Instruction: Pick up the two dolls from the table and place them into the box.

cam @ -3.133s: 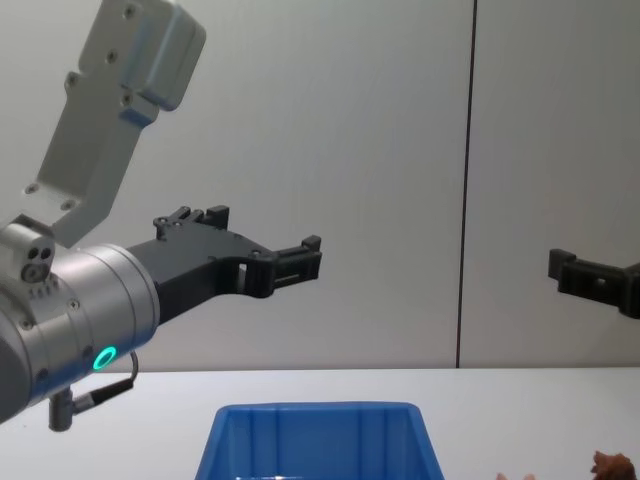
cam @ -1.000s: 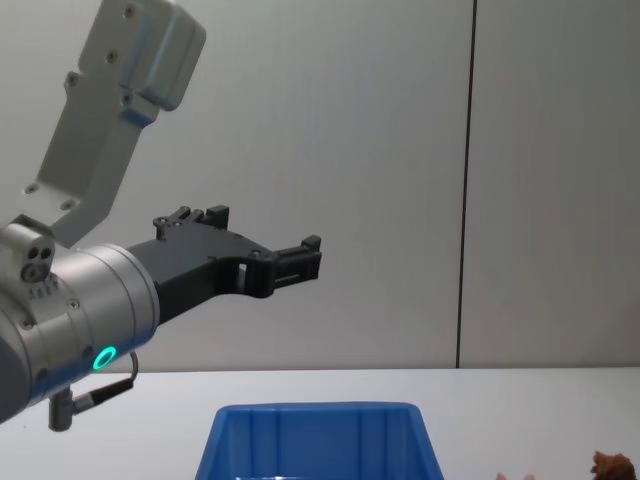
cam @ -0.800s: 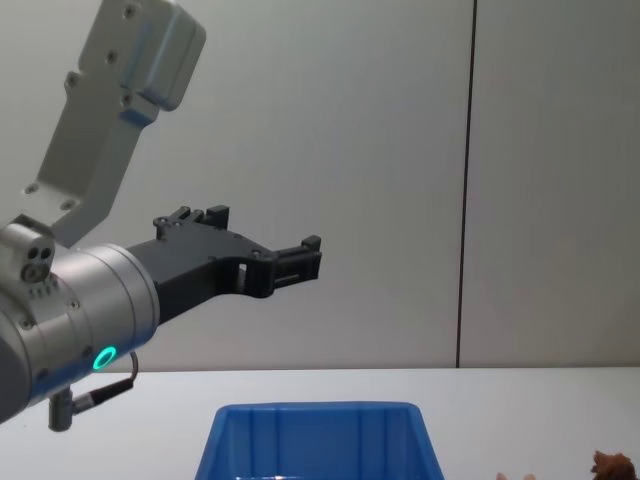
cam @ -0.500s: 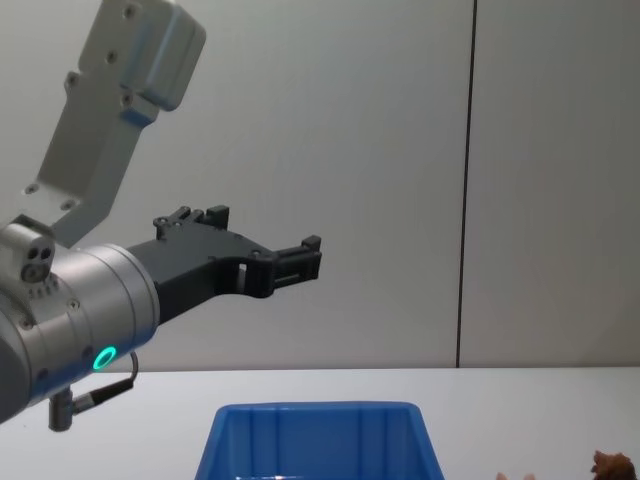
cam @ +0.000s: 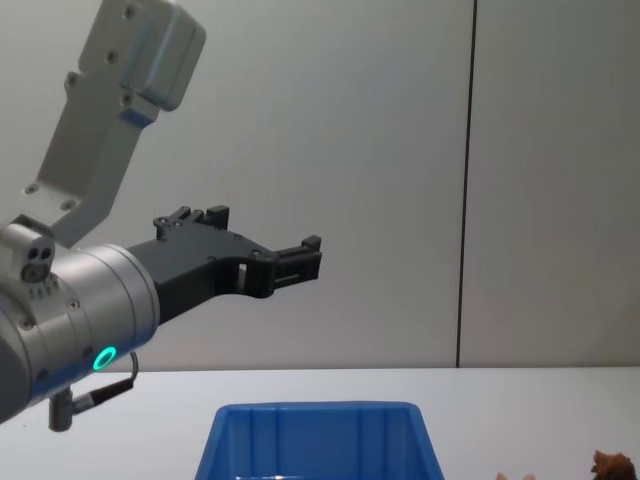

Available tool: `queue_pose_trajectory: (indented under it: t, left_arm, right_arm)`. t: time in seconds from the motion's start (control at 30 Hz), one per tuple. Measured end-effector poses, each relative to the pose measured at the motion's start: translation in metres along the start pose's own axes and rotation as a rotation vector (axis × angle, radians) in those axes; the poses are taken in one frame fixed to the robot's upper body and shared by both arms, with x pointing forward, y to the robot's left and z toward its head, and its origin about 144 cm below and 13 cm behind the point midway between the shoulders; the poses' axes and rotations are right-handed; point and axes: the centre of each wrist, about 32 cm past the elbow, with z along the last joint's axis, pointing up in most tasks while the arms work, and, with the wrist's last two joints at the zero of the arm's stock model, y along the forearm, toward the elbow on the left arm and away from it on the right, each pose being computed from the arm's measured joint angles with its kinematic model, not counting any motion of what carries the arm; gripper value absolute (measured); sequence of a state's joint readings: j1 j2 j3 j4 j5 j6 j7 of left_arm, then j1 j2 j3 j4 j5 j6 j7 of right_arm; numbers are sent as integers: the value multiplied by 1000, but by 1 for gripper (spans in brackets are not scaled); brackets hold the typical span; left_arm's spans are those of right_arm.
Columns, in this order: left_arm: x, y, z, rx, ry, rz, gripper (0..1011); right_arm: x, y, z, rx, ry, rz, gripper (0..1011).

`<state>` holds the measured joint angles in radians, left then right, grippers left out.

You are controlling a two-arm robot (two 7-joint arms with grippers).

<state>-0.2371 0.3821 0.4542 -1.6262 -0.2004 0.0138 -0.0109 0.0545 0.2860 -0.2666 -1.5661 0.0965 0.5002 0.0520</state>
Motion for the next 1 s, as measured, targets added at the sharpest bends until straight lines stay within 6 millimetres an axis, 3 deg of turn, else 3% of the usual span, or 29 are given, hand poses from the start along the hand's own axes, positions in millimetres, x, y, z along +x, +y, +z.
queue_pose_trajectory:
  t: [0.3,0.63,1.0]
  left_arm:
    - [0,0,0,0,0,0,1001]
    - [0,0,0,0,0,0,1001]
    - [0,0,0,0,0,0,1001]
  right_arm:
    - [-3,5,0,-14,-2,-8,768]
    - [-5,8,1,-22,-2,-12,430]
    - [-4,7,2,12,-4,-35,383]
